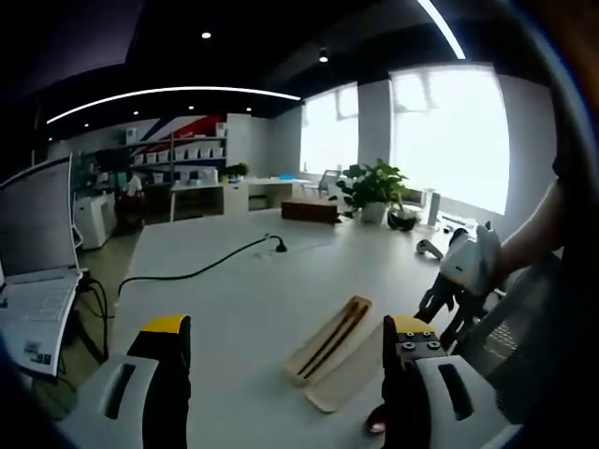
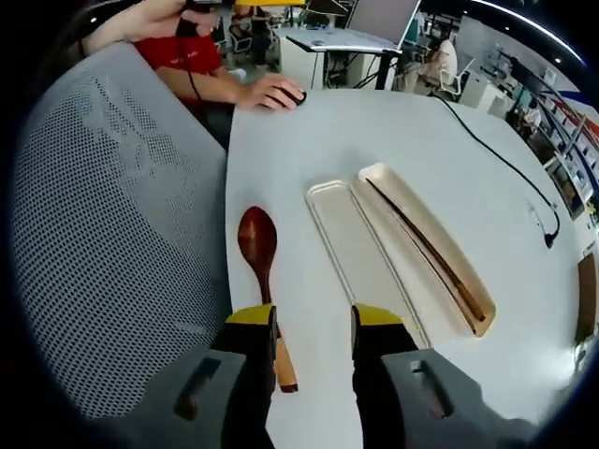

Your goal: Arrange the utensils inside the cutlery case until each visible utensil rests in its matching compartment.

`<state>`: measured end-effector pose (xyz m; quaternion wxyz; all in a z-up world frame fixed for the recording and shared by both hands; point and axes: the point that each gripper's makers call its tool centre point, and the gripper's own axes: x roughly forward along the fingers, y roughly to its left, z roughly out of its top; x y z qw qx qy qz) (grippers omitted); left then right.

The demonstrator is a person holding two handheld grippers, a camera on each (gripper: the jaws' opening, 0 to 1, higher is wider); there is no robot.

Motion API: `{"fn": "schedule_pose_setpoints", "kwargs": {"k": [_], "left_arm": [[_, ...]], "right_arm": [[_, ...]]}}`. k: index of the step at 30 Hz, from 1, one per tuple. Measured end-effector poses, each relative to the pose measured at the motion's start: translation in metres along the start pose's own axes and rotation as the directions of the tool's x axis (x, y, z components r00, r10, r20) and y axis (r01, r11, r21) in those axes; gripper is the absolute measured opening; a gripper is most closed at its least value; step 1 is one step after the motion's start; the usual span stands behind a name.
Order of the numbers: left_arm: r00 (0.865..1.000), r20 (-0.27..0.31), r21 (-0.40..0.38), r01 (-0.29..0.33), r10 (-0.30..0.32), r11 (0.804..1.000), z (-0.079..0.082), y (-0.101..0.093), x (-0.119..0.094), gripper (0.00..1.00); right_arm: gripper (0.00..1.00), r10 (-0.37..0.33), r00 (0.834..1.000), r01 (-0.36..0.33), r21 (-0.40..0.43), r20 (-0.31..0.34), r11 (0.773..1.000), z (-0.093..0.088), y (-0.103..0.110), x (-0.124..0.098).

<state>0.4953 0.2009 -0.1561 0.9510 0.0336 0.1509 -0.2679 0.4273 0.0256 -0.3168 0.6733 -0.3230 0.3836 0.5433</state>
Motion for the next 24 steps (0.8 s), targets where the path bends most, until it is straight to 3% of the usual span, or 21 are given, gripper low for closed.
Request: {"fn": "schedule_pose_setpoints", "kwargs": {"k": [24], "left_arm": [[1.0,-0.009,0.006,0.015,-0.015,1.0,-0.001,-0.004,0.002,0.87]], "right_arm": [[0.31,0.089,0.995,-0.091,-0.023,-0.044,0.996,-0.013,0.023,0.013]]}}
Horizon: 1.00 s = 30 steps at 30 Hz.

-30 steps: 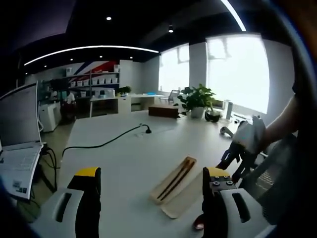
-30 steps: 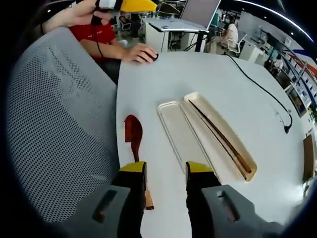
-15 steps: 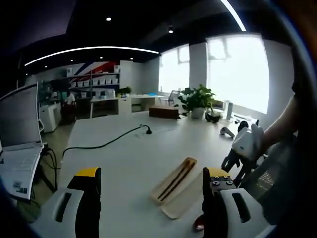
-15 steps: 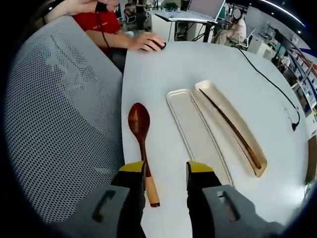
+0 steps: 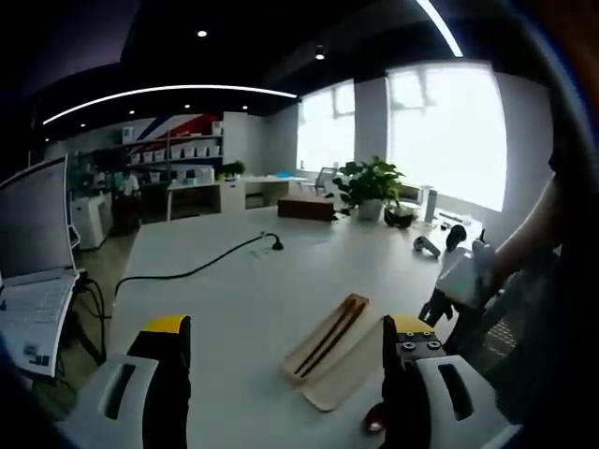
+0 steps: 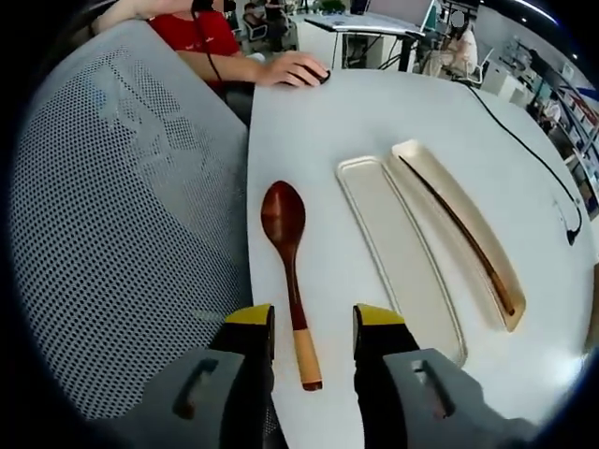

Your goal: Arrange the utensils inside the cutlery case until each visible utensil rests in its matching compartment.

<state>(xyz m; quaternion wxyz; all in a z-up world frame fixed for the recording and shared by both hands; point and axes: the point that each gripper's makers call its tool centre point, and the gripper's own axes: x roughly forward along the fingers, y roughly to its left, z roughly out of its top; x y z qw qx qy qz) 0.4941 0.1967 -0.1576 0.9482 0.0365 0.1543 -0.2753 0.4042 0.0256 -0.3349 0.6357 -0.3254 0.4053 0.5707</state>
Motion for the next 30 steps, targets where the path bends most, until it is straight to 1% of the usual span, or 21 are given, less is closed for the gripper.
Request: {"fn": "schedule_pose_setpoints", "kwargs": {"k": [6,18,22,24,27,29,30], "left_arm": [[1.0,0.001,-0.001,-0.003,0.003,1.0,0.0,0.001,0.0,0.87],[1.0,0.008,-0.005,-0.007,0.007,1.0,0.002,0.003,0.0,0.87],[1.0,0.005,-0.004,-0.007,0.007,1.0,0.001,0.002,-0.001,0.87],[1.0,0.005,-0.007,-0.009,0.009,1.0,0.001,0.003,-0.001,0.87],[1.0,0.008,-0.009,-0.011,0.011,1.0,0.001,0.004,-0.001,0.87],[1.0,0.006,-0.008,-0.009,0.009,1.0,0.001,0.003,-0.001,0.87],[1.0,0.005,-0.006,-0.008,0.008,1.0,0.0,0.003,-0.001,0.87]], "right_arm": [[0.3,0.002,1.0,-0.002,-0.018,0.006,1.0,0.002,0.002,0.001],[0.3,0.031,0.999,-0.031,-0.04,-0.014,0.999,0.003,0.01,0.009],[0.29,0.038,0.999,-0.04,-0.053,-0.038,0.998,-0.002,0.011,0.016],[0.29,0.046,0.997,-0.051,-0.083,-0.059,0.995,-0.004,0.011,0.019],[0.27,0.05,0.996,-0.057,-0.1,-0.079,0.993,-0.006,0.011,0.023],[0.26,0.054,0.995,-0.064,-0.109,-0.089,0.992,-0.006,0.011,0.026],[0.24,0.047,0.995,-0.056,-0.113,-0.083,0.992,-0.005,0.01,0.025]]}}
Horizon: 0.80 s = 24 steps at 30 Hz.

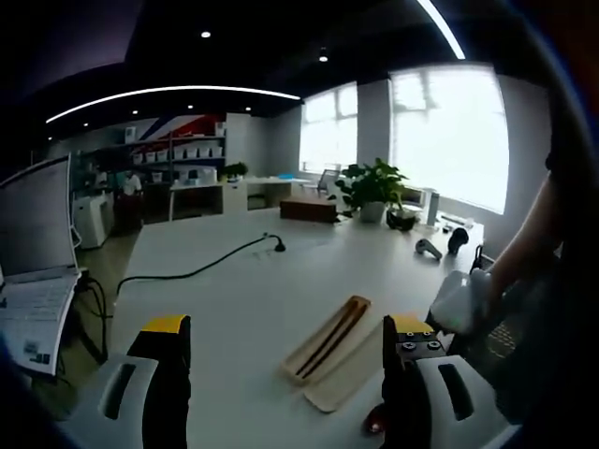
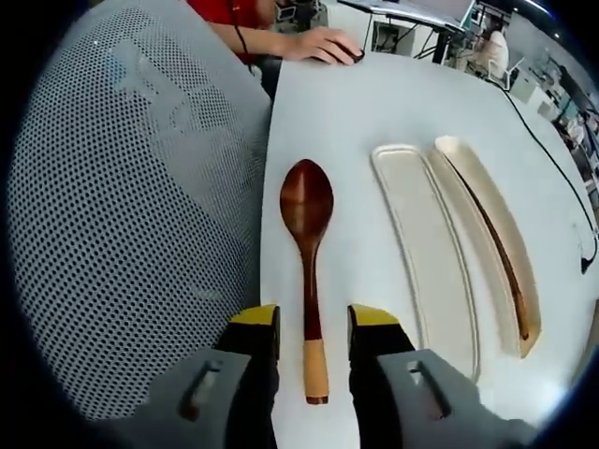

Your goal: Arrange the utensils inside the cutlery case until each visible utensil rests in its matching compartment.

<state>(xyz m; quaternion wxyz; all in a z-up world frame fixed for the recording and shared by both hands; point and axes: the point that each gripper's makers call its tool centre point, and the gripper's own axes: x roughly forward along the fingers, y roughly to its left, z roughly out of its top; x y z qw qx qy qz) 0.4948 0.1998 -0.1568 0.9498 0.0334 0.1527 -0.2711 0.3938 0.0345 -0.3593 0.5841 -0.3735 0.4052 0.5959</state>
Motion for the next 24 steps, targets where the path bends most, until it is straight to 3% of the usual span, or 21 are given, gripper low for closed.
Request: {"fn": "schedule_pose_setpoints", "kwargs": {"k": [3,5,11,18,24], "left_arm": [[1.0,0.003,-0.003,-0.001,0.001,1.0,0.0,0.0,0.0,0.87],[1.0,0.003,-0.003,-0.001,0.001,1.0,0.001,0.0,0.0,0.87],[1.0,0.0,0.001,0.002,-0.002,1.0,0.0,-0.001,0.0,0.87],[1.0,-0.001,0.003,0.002,-0.002,1.0,0.0,-0.001,0.0,0.87],[1.0,-0.002,0.004,0.0,0.0,1.0,0.0,-0.001,0.0,0.87]], "right_arm": [[0.2,-0.007,1.0,0.007,-0.005,-0.003,1.0,0.002,-0.004,0.0],[0.17,-0.025,0.999,0.023,-0.062,-0.029,0.998,0.001,-0.008,0.0],[0.17,-0.026,0.999,0.025,-0.037,-0.026,0.999,0.005,-0.007,0.001],[0.06,-0.012,0.999,0.006,-0.126,-0.04,0.992,0.01,0.001,0.003],[0.02,-0.013,0.999,0.006,-0.133,-0.052,0.991,0.01,-0.001,0.008]]}}
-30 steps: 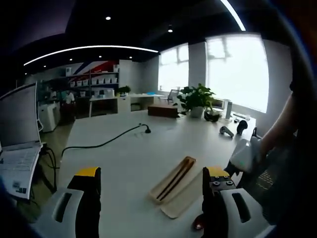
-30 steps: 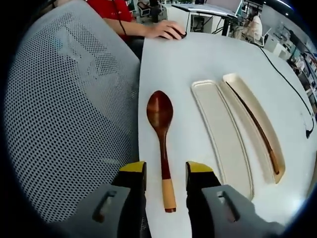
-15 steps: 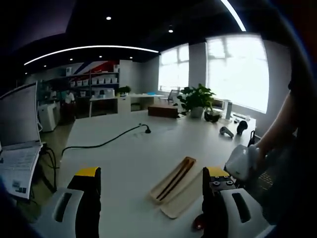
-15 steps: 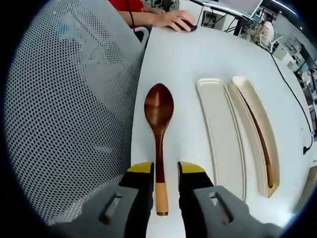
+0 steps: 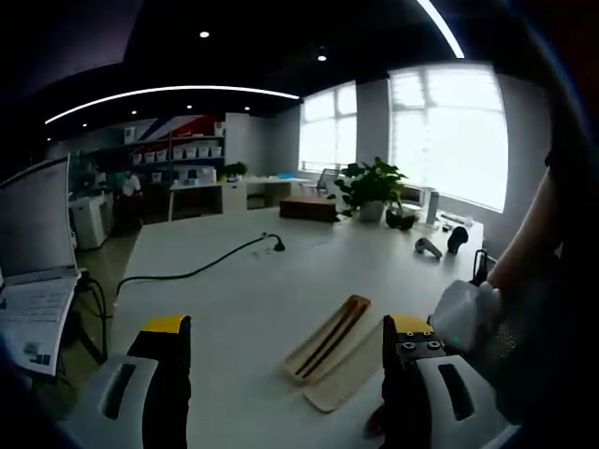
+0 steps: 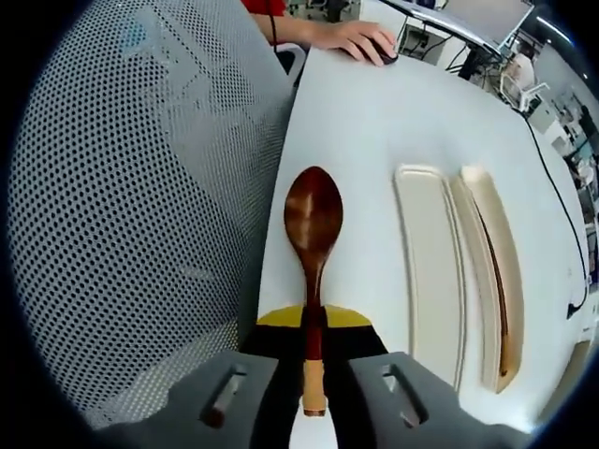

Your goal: Arrange the utensils inside the cutlery case until each visible utensil rests in its matching compartment.

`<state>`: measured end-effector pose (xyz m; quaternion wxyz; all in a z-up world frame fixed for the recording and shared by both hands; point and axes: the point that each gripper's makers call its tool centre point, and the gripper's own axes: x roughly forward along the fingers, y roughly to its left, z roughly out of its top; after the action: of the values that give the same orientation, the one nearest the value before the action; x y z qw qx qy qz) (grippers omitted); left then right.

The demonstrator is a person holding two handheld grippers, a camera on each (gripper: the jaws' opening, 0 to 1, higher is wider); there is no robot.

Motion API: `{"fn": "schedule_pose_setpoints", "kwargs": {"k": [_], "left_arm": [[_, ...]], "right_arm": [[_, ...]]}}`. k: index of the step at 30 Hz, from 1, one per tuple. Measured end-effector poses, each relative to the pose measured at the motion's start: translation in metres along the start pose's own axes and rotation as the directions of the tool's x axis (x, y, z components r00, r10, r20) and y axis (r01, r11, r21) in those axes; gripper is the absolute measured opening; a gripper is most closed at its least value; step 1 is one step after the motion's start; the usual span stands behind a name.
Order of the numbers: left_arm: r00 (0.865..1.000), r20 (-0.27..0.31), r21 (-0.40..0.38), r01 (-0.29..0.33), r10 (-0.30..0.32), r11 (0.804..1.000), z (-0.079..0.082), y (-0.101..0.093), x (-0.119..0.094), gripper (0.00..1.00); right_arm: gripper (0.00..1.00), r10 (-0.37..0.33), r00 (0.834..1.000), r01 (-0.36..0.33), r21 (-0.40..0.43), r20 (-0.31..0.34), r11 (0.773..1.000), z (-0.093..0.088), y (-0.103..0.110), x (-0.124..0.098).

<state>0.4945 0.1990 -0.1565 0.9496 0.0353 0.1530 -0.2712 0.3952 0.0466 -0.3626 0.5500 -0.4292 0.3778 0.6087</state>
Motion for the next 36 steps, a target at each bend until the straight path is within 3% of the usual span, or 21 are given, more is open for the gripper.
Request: {"fn": "schedule_pose_setpoints", "kwargs": {"k": [20,28,36], "left_arm": [[1.0,-0.011,0.001,-0.001,0.002,1.0,-0.003,0.001,0.002,0.87],[1.0,-0.009,0.0,-0.002,0.002,1.0,-0.002,0.001,0.002,0.87],[1.0,-0.006,0.0,0.001,-0.001,1.0,-0.002,0.0,0.002,0.87]], "right_arm": [[0.0,0.005,0.999,-0.008,0.057,0.048,0.998,0.0,0.001,-0.008],[0.0,-0.028,0.998,0.023,0.079,0.062,0.997,0.004,-0.01,-0.017],[0.0,-0.077,0.996,0.072,0.093,0.051,0.993,-0.004,-0.029,-0.038]]}}
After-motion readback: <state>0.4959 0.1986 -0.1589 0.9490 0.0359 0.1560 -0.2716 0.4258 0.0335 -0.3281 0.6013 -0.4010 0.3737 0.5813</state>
